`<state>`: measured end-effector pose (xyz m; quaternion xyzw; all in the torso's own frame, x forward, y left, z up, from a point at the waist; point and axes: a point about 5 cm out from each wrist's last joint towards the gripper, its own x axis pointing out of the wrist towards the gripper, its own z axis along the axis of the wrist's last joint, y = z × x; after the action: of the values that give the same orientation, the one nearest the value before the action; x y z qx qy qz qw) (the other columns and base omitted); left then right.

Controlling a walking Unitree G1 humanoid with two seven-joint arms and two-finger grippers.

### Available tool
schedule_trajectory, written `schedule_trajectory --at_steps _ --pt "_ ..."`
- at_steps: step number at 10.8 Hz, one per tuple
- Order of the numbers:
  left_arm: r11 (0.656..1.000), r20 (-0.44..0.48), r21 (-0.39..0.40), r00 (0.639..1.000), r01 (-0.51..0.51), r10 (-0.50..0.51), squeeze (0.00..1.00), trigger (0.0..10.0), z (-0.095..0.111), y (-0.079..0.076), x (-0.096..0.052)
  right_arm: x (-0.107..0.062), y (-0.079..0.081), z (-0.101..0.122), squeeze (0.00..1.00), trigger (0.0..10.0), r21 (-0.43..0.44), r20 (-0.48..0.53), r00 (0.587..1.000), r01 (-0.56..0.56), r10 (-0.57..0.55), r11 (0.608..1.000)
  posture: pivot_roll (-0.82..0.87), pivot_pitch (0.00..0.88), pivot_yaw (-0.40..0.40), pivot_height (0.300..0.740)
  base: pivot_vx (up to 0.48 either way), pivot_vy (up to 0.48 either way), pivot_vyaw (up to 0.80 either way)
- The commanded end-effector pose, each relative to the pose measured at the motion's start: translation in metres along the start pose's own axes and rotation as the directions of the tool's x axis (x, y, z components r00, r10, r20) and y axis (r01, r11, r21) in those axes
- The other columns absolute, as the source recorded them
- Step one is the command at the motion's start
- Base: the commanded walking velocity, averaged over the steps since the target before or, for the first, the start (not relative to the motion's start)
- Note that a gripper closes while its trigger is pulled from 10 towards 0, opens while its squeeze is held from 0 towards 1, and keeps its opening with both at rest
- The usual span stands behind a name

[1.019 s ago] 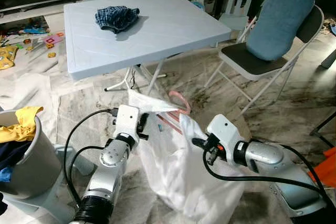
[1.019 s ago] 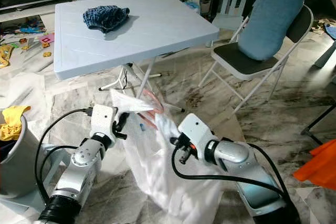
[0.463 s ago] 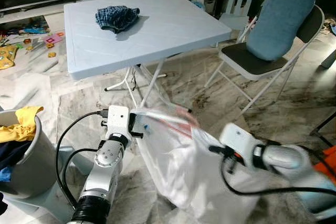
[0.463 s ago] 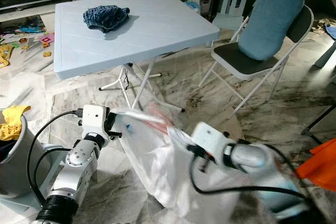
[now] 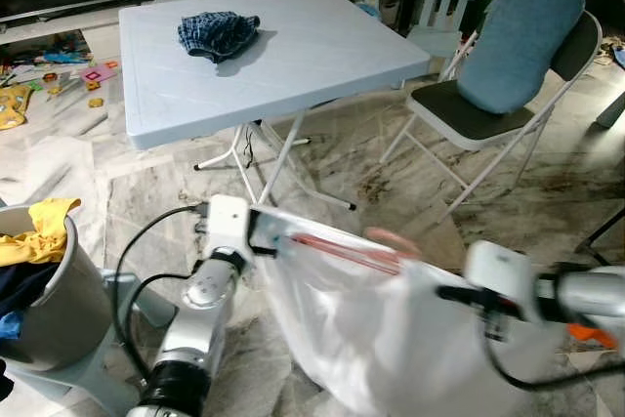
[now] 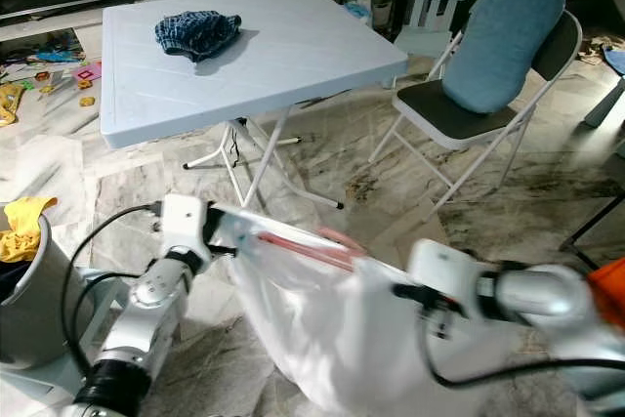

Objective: Hang hanger

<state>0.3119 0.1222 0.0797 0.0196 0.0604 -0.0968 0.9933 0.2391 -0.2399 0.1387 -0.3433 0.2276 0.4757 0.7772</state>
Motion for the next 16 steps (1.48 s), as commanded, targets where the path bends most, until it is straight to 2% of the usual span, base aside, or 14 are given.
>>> schedule_trajectory --at_steps 1,4,6,7,10,12,14,16 --pt "0.994 -0.01 -0.012 0.994 -0.106 0.106 0.0 0.0 -0.001 0.027 -0.002 -0.025 -0.008 -0.014 0.0 10.0 0.025 -0.069 0.998 0.0 0.002 1.0 -0.25 0.029 0.02 0.74 0.0 0.0 0.0" --pt "0.998 -0.021 -0.015 0.998 -0.062 0.062 0.0 0.0 -0.002 0.023 0.0 -0.052 -0.018 -0.013 0.0 10.0 0.022 -0.04 0.999 -0.036 0.037 0.999 -0.25 0.027 0.025 0.74 0.0 0.0 0.0" --pt "0.998 -0.035 -0.027 0.998 -0.055 0.054 0.0 0.0 -0.004 0.024 0.0 -0.068 -0.026 -0.005 0.0 10.0 0.056 0.037 0.998 -0.05 0.048 0.997 -0.26 0.027 0.023 0.74 0.0 0.0 0.0" --pt "0.995 -0.052 -0.072 0.997 -0.066 0.062 0.0 0.0 -0.006 0.025 0.0 -0.078 -0.032 0.003 0.0 10.0 0.07 0.094 0.994 -0.057 0.05 0.996 -0.26 0.029 0.021 0.74 0.0 0.0 0.0" --pt "0.994 -0.057 -0.085 0.996 -0.071 0.067 0.0 0.0 -0.007 0.027 0.0 -0.094 -0.044 0.009 0.0 10.0 0.072 0.133 0.991 -0.039 0.029 0.997 -0.26 0.03 0.019 0.74 0.0 0.0 0.0" --pt "0.993 -0.061 -0.092 0.996 -0.068 0.063 0.0 0.0 -0.008 0.026 -0.001 -0.096 -0.048 0.012 0.0 10.0 0.08 0.16 0.987 -0.017 0.004 0.997 -0.26 0.03 0.019 0.74 0.0 0.0 0.0" --pt "0.993 -0.063 -0.103 0.997 -0.061 0.054 0.0 0.0 -0.008 0.023 0.0 -0.088 -0.053 0.014 0.0 10.0 0.112 0.185 0.982 0.029 -0.049 0.993 -0.26 0.03 0.021 0.74 0.0 0.0 0.0" --pt "0.987 -0.045 -0.15 0.998 -0.053 0.047 0.0 0.0 -0.006 0.016 0.0 -0.065 -0.053 0.01 0.0 10.0 0.128 0.166 0.98 0.089 -0.11 0.988 -0.25 0.03 0.022 0.74 0.0 0.0 0.0"
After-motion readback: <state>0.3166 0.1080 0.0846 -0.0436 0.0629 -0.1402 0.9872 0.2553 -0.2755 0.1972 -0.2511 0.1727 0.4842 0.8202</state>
